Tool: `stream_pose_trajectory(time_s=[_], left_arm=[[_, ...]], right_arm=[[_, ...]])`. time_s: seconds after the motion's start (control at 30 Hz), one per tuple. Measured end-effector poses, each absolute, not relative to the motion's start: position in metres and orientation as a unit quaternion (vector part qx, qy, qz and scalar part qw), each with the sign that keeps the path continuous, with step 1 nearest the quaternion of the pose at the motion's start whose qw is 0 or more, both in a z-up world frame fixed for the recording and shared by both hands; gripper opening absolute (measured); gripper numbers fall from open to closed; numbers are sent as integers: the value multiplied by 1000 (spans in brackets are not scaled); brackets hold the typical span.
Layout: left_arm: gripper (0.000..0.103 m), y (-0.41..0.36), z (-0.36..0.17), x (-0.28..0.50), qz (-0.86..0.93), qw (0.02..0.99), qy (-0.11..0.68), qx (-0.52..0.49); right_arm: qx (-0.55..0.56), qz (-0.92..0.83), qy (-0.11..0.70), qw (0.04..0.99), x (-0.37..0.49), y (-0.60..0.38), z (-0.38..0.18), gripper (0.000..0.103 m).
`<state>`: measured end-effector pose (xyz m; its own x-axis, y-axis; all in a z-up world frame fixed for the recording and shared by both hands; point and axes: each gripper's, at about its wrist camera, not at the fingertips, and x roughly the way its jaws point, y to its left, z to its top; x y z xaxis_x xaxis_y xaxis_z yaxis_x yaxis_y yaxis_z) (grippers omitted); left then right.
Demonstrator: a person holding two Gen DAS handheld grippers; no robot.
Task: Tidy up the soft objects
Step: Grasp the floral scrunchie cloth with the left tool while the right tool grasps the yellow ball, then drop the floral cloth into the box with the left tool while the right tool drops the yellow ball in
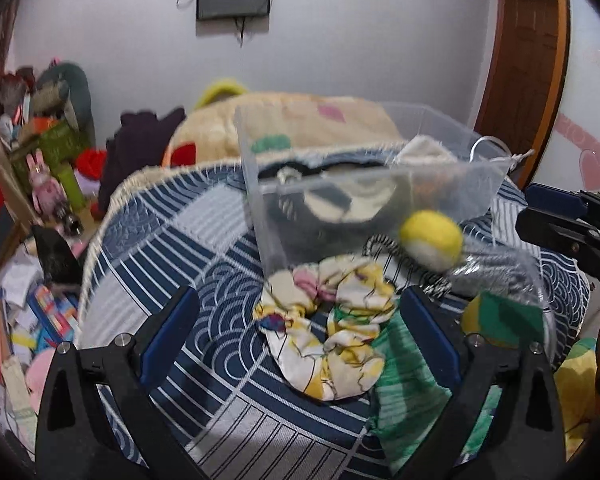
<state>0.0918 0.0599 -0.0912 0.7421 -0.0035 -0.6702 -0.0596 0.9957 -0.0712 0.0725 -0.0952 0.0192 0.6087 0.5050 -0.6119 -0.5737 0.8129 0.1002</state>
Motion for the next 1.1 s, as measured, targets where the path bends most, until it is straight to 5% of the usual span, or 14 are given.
stream_pose_trajectory(time_s=[0.23,0.47,0.83,1.1], left_arm=[[101,70,-111,100,9,920,382,-80],[68,74,-116,98,-8,920,380,-95],[21,64,-106,84,-37,925,369,-87],[19,61,-83,67,-35,936,342,-71]], right_arm=[[-64,315,351,880,81,-75,4,65],[-68,325,375,866,94,-59,-8,61],[-71,321,407,852,98,-52,-22,40],[-65,320,377,867,90,-60,-6,39]])
